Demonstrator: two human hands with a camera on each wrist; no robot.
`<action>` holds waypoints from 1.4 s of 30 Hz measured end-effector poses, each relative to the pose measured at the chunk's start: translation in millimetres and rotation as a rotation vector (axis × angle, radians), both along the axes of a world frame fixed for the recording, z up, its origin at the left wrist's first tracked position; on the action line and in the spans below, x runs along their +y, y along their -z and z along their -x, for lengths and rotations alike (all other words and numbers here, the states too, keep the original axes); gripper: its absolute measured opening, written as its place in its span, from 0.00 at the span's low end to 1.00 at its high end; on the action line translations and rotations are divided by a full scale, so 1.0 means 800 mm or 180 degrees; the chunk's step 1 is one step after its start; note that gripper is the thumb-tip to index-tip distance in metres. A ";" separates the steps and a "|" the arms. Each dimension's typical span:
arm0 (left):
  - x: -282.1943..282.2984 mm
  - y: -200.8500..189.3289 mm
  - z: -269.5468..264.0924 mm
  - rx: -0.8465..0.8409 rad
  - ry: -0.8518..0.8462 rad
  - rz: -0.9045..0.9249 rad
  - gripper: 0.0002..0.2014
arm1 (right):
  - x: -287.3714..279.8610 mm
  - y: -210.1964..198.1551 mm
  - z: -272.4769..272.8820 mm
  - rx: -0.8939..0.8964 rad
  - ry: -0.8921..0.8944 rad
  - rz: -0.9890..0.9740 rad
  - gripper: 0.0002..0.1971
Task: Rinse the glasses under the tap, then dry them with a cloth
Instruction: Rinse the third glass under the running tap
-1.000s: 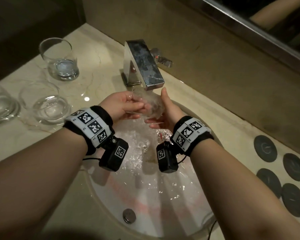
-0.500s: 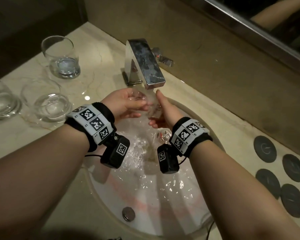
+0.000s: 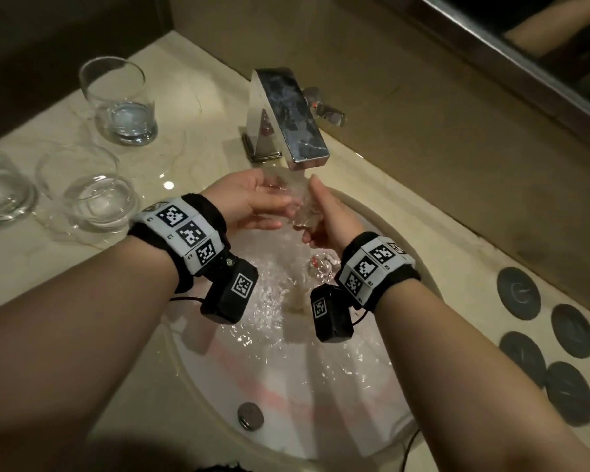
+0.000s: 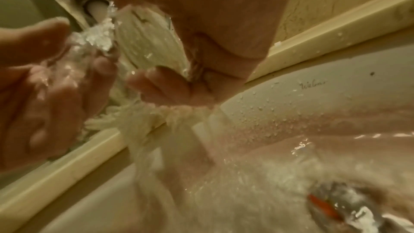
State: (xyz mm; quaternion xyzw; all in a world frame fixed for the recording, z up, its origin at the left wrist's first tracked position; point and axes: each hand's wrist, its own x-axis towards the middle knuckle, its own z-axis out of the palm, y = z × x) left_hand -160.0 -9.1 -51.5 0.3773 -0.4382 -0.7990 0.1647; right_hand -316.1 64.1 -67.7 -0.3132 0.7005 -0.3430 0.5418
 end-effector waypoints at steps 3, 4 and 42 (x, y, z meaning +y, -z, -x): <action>-0.001 -0.002 -0.004 -0.0040 0.0230 0.0160 0.05 | -0.002 -0.005 -0.006 -0.0032 -0.0006 -0.0233 0.39; -0.002 -0.001 -0.004 -0.0030 0.0157 0.0137 0.04 | -0.001 -0.005 -0.008 -0.0032 0.0011 -0.0312 0.40; 0.001 -0.009 0.001 0.0066 -0.0264 -0.0231 0.05 | -0.012 -0.018 0.010 0.1015 -0.0061 -0.0103 0.37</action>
